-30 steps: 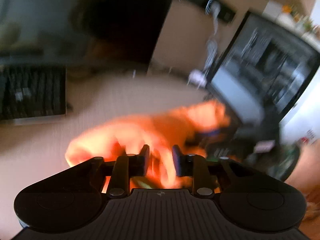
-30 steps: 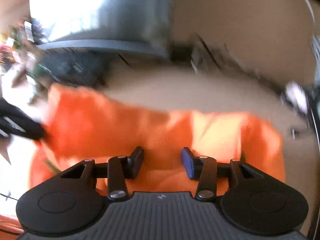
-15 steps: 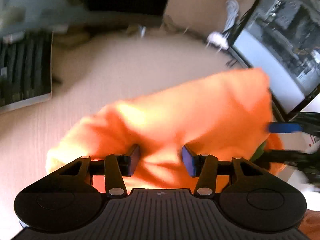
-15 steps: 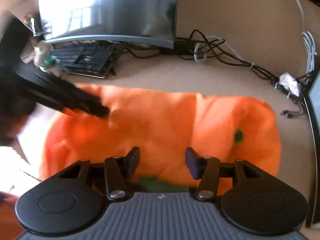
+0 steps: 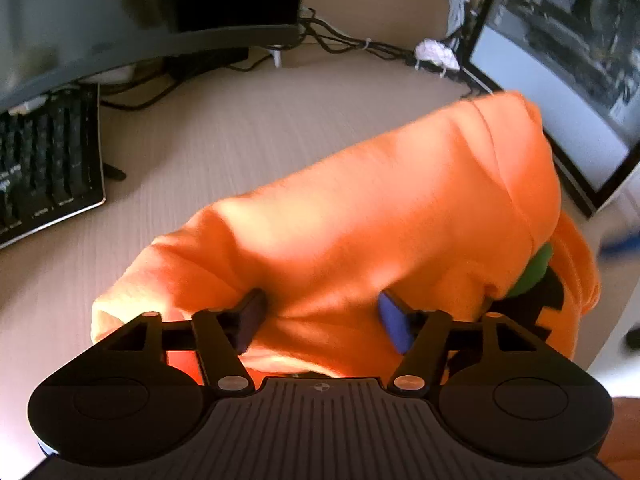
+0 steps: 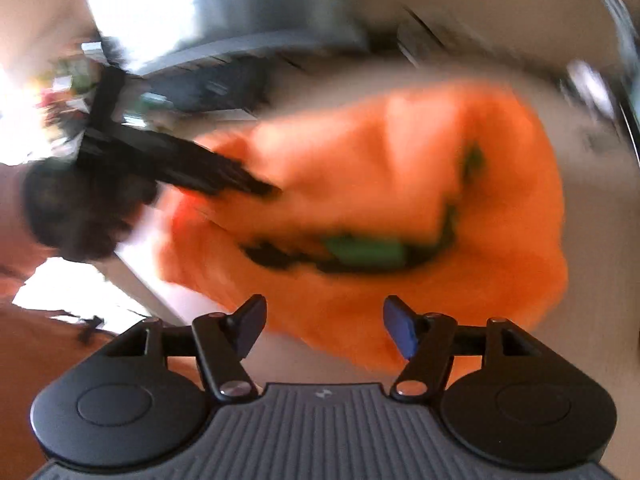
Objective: Fold clothes
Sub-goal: 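Open both tools and smooth the folded orange garment on the desk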
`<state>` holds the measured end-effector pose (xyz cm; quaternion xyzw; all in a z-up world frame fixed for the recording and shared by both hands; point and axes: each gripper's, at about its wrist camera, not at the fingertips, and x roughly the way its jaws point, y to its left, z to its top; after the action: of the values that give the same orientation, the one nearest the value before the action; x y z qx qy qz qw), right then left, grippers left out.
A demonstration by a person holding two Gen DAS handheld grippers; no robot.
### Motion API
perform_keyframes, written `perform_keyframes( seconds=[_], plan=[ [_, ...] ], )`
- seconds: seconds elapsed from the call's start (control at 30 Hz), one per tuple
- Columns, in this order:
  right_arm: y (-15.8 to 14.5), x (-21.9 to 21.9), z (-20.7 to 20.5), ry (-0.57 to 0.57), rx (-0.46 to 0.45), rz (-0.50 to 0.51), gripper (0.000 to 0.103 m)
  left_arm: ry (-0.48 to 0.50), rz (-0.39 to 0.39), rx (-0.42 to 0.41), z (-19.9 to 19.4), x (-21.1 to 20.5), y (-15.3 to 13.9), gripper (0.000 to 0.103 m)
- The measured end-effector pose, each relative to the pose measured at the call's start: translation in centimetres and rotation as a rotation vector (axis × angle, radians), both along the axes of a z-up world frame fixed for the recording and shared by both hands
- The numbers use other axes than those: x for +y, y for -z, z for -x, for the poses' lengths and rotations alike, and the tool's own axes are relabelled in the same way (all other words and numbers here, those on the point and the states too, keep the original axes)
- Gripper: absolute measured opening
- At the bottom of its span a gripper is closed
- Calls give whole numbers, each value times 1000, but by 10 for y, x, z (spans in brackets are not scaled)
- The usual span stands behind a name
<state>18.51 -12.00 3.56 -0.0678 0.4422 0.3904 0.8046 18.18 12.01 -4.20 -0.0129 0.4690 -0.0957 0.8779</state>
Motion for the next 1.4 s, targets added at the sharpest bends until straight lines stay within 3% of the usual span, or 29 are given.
perform_keyframes(
  seconds=[0.1, 0.17, 0.3, 0.47, 0.53, 0.63, 0.7, 0.8, 0.93, 1.23, 1.33, 1.4],
  plan=[
    [-19, 17, -12, -27, -145, 1, 75, 17, -63, -11, 7, -12, 1, 74],
    [-15, 27, -36, 46, -180, -12, 75, 23, -83, -14, 10, -16, 1, 77],
    [11, 41, -91, 200, -167, -67, 75, 8, -63, -18, 15, -13, -2, 79],
    [57, 46, -114, 253, -115, 3, 77, -11, -13, -35, 22, -4, -11, 82],
    [65, 42, -110, 255, -116, -12, 80, -15, 69, -72, 29, 3, -23, 86],
    [71, 39, -106, 257, -113, -47, 87, -32, 257, -121, 33, 20, -35, 93],
    [74, 40, -105, 264, -114, -58, 91, -76, 348, -134, 30, 30, -35, 93],
    [77, 50, -103, 252, -118, -54, 103, -180, 384, -54, 17, 40, -15, 93],
    [79, 56, -97, 245, -134, -42, 103, -241, 411, 24, 10, 46, 15, 94],
    [76, 58, -88, 261, -104, -24, 103, -213, 353, 31, 8, 38, 13, 98],
    [77, 58, -85, 253, -110, -25, 103, -169, 266, 73, 15, 29, -3, 98],
    [77, 57, -85, 251, -118, -25, 103, -79, 167, 26, 25, 16, -20, 98]
  ],
)
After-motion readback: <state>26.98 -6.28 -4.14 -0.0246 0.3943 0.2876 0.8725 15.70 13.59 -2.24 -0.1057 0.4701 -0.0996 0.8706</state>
